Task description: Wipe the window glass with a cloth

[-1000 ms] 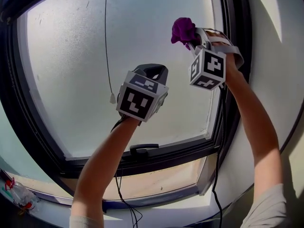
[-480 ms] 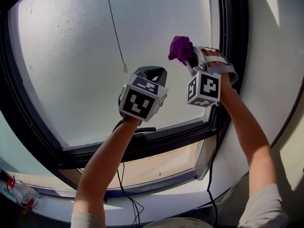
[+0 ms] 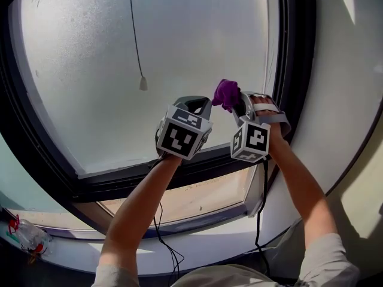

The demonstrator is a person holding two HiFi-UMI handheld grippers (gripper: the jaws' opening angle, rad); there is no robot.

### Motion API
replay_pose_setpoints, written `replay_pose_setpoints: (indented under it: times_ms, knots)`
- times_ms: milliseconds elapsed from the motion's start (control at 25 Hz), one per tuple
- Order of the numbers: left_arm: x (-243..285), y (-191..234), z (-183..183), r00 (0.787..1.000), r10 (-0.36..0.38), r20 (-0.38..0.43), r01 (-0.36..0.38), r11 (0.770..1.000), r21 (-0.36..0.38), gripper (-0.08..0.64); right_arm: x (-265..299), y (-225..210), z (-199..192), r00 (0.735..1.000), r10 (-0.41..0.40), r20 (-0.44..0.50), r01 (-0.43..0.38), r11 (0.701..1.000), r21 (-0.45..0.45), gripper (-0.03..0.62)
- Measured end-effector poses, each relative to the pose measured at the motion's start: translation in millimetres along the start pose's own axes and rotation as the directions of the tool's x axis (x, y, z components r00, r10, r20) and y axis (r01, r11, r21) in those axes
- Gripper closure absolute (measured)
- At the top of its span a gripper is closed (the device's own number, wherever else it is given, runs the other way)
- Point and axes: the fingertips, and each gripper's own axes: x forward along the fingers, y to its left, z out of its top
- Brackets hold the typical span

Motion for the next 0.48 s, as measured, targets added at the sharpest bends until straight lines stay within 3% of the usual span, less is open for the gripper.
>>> replay_pose_setpoints:
  times_ms: [480]
  knots:
    - [-4, -22, -43, 0.998, -0.039, -0.058, 0.038, 0.999, -0.017, 0.558, -5, 112, -14, 0.984, 0.168, -0.061, -0.159, 0.978, 0.138, 0.488]
